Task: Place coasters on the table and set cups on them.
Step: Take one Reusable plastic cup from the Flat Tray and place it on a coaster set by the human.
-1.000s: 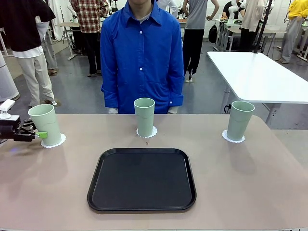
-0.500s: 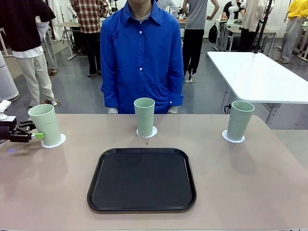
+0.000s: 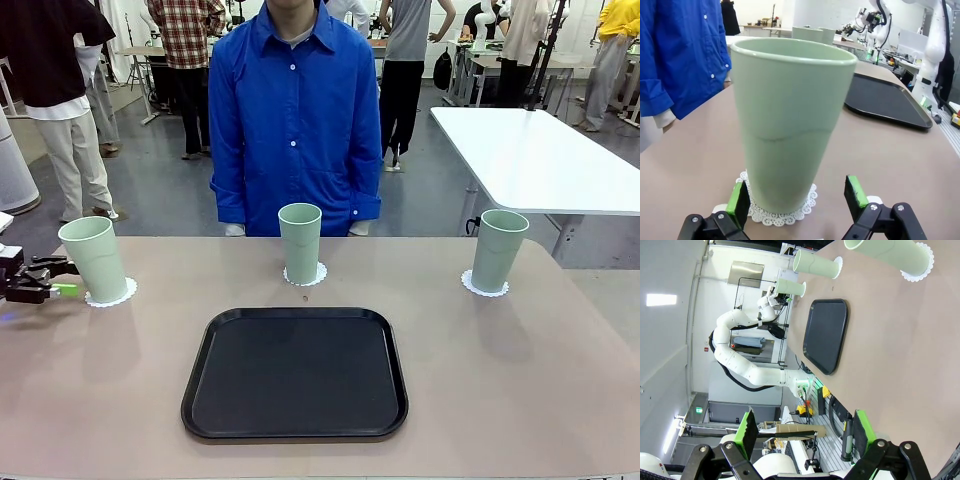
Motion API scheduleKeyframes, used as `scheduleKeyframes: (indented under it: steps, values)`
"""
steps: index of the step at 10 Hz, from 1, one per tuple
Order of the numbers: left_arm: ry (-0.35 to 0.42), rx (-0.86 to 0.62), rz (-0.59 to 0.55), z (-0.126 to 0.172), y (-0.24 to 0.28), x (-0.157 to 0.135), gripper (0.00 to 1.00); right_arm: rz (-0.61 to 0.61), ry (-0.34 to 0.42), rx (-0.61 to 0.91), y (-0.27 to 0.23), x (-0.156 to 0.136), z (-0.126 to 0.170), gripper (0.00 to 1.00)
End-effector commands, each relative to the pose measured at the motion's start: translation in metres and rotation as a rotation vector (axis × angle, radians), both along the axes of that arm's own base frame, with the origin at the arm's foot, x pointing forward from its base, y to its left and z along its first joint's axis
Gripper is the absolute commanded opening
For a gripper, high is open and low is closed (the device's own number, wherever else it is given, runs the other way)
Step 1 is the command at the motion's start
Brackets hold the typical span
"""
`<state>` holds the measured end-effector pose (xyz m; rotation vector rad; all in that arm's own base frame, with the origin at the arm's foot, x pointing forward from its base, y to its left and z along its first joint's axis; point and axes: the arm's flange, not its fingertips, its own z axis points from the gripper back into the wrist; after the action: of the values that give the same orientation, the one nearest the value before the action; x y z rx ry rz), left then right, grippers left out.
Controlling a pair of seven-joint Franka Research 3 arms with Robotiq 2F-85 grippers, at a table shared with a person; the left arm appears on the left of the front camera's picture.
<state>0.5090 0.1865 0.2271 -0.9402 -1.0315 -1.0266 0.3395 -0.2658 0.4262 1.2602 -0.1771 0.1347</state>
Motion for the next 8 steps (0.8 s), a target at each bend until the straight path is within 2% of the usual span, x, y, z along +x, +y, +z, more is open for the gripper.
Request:
scheduleKeyframes:
  steps: [1,2,4,5,8]
  values:
    - [0.001,0.051,-0.020,0.009,0.013,-0.006,1.00,0.001,0.010,-0.004,0.000,-0.001,0.002,1.00]
    - [0.012,0.091,0.001,0.022,0.018,-0.015,1.00,0.001,0.010,-0.004,0.000,-0.001,0.002,1.00]
    - [0.071,0.336,0.162,0.073,0.020,-0.047,1.00,0.001,0.010,-0.004,0.000,-0.001,0.002,1.00]
    - [0.082,0.446,0.195,0.093,0.020,-0.059,1.00,0.001,0.010,-0.004,0.000,-0.001,0.002,1.00]
    - [0.178,0.563,0.210,0.159,0.010,-0.090,1.00,0.001,0.010,-0.004,0.000,-0.001,0.002,1.00]
